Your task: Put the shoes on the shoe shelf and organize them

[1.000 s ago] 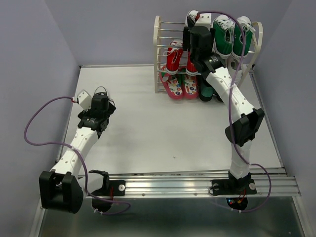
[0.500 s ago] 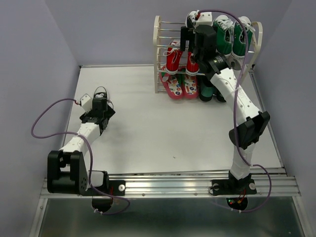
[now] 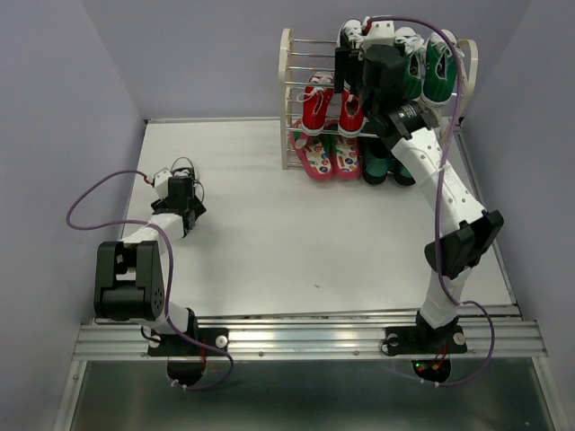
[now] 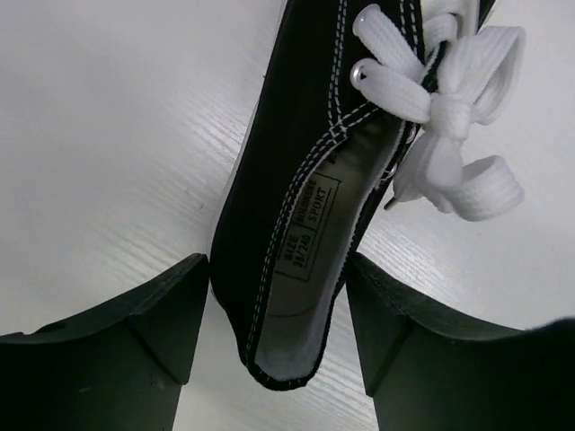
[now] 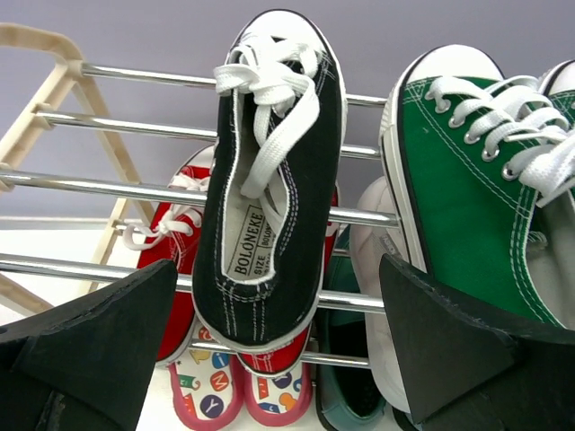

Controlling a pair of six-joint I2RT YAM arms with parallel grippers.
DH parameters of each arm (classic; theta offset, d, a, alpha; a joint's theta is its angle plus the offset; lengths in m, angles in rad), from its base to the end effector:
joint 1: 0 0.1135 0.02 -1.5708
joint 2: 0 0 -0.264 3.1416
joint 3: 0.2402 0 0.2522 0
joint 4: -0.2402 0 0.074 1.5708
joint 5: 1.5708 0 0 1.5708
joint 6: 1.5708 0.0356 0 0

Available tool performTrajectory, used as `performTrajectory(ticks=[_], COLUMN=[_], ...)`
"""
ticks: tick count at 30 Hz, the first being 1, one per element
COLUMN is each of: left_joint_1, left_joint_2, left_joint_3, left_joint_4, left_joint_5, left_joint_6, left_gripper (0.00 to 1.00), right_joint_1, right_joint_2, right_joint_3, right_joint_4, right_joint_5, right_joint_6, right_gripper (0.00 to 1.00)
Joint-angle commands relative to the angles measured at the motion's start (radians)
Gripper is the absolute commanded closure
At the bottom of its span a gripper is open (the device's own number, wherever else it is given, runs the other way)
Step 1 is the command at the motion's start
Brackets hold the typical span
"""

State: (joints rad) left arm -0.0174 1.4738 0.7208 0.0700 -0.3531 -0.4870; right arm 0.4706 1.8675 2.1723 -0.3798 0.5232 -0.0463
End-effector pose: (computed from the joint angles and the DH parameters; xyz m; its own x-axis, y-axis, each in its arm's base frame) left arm 0.2977 0.0071 0.1847 -0.4398 -0.4315 -0.7876 -0.5179 0.8384 -0.1701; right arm 0.3801 0.1734 0.4889 -0.0691 -0.0801 -0.9944 0.0482 0.9953 -0.0836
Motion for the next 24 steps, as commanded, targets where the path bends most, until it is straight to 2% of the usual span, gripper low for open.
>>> performTrajectory(ticks=[1, 3, 4, 5, 9, 13, 19, 24], left_joint_1=[0.002, 0.002, 0.002, 0.002, 0.002, -0.003, -0.039, -0.062], left_joint_2=[0.02, 0.051, 0.071, 0.077, 0.072, 0.02, -0.183, -0.368], left_joint_3=[0.066, 0.081, 0.103, 0.108, 0.103, 0.069, 0.042, 0.094], left_joint_4=[0.068, 0.056, 0.035, 0.031, 0.042, 0.08, 0.091, 0.059], left_joint_5=[0.035, 0.037, 0.046, 0.054, 0.095, 0.216, 0.227, 0.229], left_joint_6=[0.065, 0.07, 0.071, 0.068, 0.065, 0.087, 0.085, 0.067], left_gripper=[0.49, 0.71, 0.92, 1.0, 1.0, 1.0, 1.0, 1.0], right_joint_1=[-0.006, -0.006, -0.006, -0.006, -0.006, -0.006, -0.006, -0.006], right_joint_2=[-0.076, -0.083, -0.09, -0.094, -0.119, -0.165, -0.278, -0.378], right_joint_3=[-0.026, -0.035, -0.046, -0.054, -0.089, -0.14, -0.203, -0.305], right_joint_4=[0.048, 0.048, 0.048, 0.048, 0.047, 0.05, 0.088, 0.117], right_joint_5=[0.037, 0.063, 0.09, 0.098, 0.113, 0.077, 0.003, 0.063], right_joint_6=[-0.02, -0.024, -0.027, -0.035, -0.041, -0.046, -0.072, -0.073], right_gripper=[0.0, 0.0, 0.0, 0.0, 0.0, 0.0, 0.0, 0.0])
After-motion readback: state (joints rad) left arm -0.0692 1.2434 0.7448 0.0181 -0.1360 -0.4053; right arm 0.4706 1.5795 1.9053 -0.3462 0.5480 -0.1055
